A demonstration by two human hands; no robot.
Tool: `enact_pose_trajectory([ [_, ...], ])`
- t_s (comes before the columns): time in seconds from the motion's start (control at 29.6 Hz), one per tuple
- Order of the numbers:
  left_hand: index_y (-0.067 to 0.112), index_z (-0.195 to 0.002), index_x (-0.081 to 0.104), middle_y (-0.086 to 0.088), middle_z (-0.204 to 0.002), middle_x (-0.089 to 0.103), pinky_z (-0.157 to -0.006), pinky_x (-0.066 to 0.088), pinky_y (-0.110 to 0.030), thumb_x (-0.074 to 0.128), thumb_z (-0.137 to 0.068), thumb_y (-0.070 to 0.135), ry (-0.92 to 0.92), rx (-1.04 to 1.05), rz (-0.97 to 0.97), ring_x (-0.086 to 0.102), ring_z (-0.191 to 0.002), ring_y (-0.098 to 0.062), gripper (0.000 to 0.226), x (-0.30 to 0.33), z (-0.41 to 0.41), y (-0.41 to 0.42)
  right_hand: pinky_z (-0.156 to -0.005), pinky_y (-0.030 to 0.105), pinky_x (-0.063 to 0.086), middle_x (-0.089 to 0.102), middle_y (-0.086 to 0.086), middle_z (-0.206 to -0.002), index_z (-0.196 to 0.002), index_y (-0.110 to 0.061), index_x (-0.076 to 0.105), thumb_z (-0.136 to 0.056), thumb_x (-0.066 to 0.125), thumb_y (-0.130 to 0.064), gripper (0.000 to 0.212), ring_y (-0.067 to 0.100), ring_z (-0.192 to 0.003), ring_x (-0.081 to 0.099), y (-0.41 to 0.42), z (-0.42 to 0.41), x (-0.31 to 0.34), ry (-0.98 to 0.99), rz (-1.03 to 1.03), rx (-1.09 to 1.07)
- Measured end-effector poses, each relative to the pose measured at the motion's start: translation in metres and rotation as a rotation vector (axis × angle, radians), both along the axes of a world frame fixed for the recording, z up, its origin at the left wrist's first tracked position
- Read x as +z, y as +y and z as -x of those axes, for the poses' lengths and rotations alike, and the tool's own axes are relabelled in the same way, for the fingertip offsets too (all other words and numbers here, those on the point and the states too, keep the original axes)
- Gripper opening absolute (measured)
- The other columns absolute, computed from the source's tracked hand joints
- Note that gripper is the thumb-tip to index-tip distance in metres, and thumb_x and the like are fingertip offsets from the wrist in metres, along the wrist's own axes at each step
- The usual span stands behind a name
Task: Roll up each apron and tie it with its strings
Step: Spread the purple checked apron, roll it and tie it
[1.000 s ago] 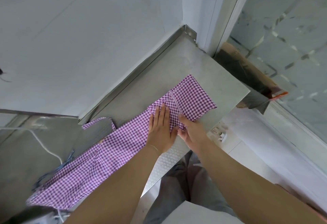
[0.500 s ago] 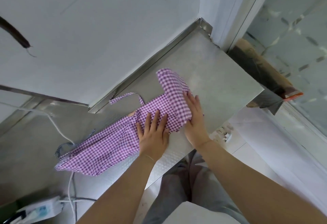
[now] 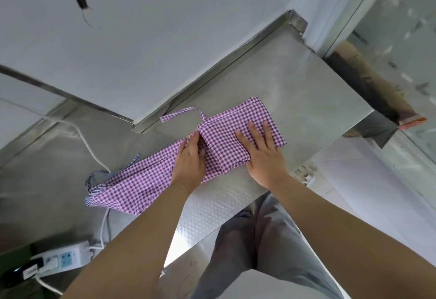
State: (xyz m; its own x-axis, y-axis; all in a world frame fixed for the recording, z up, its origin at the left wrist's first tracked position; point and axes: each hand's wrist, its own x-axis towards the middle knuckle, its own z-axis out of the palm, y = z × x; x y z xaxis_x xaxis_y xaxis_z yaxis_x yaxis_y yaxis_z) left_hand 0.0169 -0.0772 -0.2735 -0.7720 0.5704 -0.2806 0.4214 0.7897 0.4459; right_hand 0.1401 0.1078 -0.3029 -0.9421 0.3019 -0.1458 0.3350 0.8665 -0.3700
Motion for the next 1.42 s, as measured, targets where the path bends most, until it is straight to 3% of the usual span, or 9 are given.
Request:
enact_pose_trajectory([
  [0.2,0.046,-0.149,-0.002,0.0,-0.162,-0.003,-0.118,0.011,-0.047,0.016,-0.096,0.062,0.057,-0.214,-0.024,0.006,-0.148,-0.029,0.058,0.0,0.003,-0.005,-0.108,0.064,0.021,0.015,0.007,-0.161,-0.151,-0.035,0.019,-0.079,0.034,-0.077,0.084,0.039,-0.146,0.009,0.0,0.001,0.0,-0.07,-0.072,0.058],
  [0.34,0.04,-0.149,0.023,-0.001,-0.162,-0.001,-0.119,0.007,-0.053,0.007,-0.093,0.067,0.067,-0.293,-0.017,0.002,-0.148,-0.031,0.065,-0.001,0.005,-0.003,-0.107,0.064,0.025,0.016,0.008,-0.161,-0.15,-0.034,0.02,-0.069,0.025,-0.089,0.098,0.041,-0.146,0.009,-0.004,0.003,0.002,-0.101,-0.09,0.046],
  [0.47,0.038,-0.15,0.021,0.01,-0.161,-0.01,-0.12,0.008,-0.052,0.029,-0.09,0.069,-0.182,-0.092,-0.02,-0.002,-0.149,-0.021,0.068,0.006,0.01,0.007,-0.11,0.062,0.02,0.002,0.003,-0.163,-0.149,-0.039,0.005,-0.061,0.02,-0.093,0.104,0.036,-0.147,-0.006,-0.008,0.005,0.004,-0.164,-0.094,0.009],
  [0.61,0.04,-0.151,0.007,0.01,-0.159,-0.018,-0.118,0.013,-0.056,0.044,-0.094,0.055,-0.16,-0.16,-0.022,-0.004,-0.149,-0.023,0.07,0.011,0.011,0.006,-0.109,0.065,0.018,0.001,0.005,-0.163,-0.148,-0.037,0.001,-0.061,0.032,-0.093,0.107,0.038,-0.147,-0.002,-0.017,0.01,0.009,-0.207,-0.081,-0.041],
  [0.74,0.044,-0.15,0.011,0.01,-0.158,-0.022,-0.118,0.004,-0.054,0.033,-0.091,0.066,-0.058,-0.306,0.035,-0.006,-0.148,-0.028,0.067,0.016,0.008,0.009,-0.11,0.065,0.017,-0.004,0.006,-0.162,-0.152,-0.034,-0.002,-0.066,0.044,-0.088,0.111,0.039,-0.147,-0.004,-0.024,0.014,0.015,-0.239,-0.088,-0.066],
  [0.95,0.04,-0.148,-0.019,0.006,-0.153,-0.035,-0.117,-0.013,-0.048,-0.006,-0.086,0.069,0.05,-0.449,0.335,-0.028,-0.142,-0.03,0.069,0.004,0.003,0.001,-0.117,0.059,0.01,-0.01,0.001,-0.162,-0.154,-0.033,0.003,-0.074,0.053,-0.077,0.104,0.033,-0.147,-0.013,-0.017,0.003,0.026,-0.204,-0.054,0.02],
  [1.05,0.038,-0.143,-0.03,0.007,-0.146,-0.043,-0.115,-0.017,-0.046,-0.009,-0.087,0.068,0.05,-0.462,0.365,-0.033,-0.139,-0.03,0.066,-0.001,0.003,0.0,-0.116,0.039,0.022,0.028,0.0,-0.154,-0.147,-0.024,0.03,-0.085,0.064,-0.048,0.075,0.021,-0.142,0.025,-0.035,-0.013,0.048,0.153,0.259,-0.431],
  [1.18,0.036,-0.137,-0.039,0.006,-0.14,-0.051,-0.114,-0.019,-0.045,-0.017,-0.083,0.066,0.066,-0.471,0.368,-0.038,-0.134,-0.028,0.066,-0.002,0.006,0.002,-0.095,0.031,0.047,0.046,0.003,-0.138,-0.142,-0.01,0.033,-0.087,0.069,-0.028,0.068,0.019,-0.122,0.05,-0.056,-0.01,0.069,0.383,1.136,-1.412],
  [1.42,0.033,-0.147,-0.026,0.006,-0.147,-0.042,-0.11,-0.025,-0.04,-0.001,-0.098,0.05,0.036,-0.487,0.398,-0.04,-0.134,-0.025,0.057,0.003,0.006,0.005,-0.084,0.035,0.055,0.062,0.006,-0.126,-0.132,-0.017,0.049,-0.081,0.073,-0.016,0.056,0.025,-0.115,0.06,-0.067,0.019,0.061,0.383,1.911,-1.29],
])
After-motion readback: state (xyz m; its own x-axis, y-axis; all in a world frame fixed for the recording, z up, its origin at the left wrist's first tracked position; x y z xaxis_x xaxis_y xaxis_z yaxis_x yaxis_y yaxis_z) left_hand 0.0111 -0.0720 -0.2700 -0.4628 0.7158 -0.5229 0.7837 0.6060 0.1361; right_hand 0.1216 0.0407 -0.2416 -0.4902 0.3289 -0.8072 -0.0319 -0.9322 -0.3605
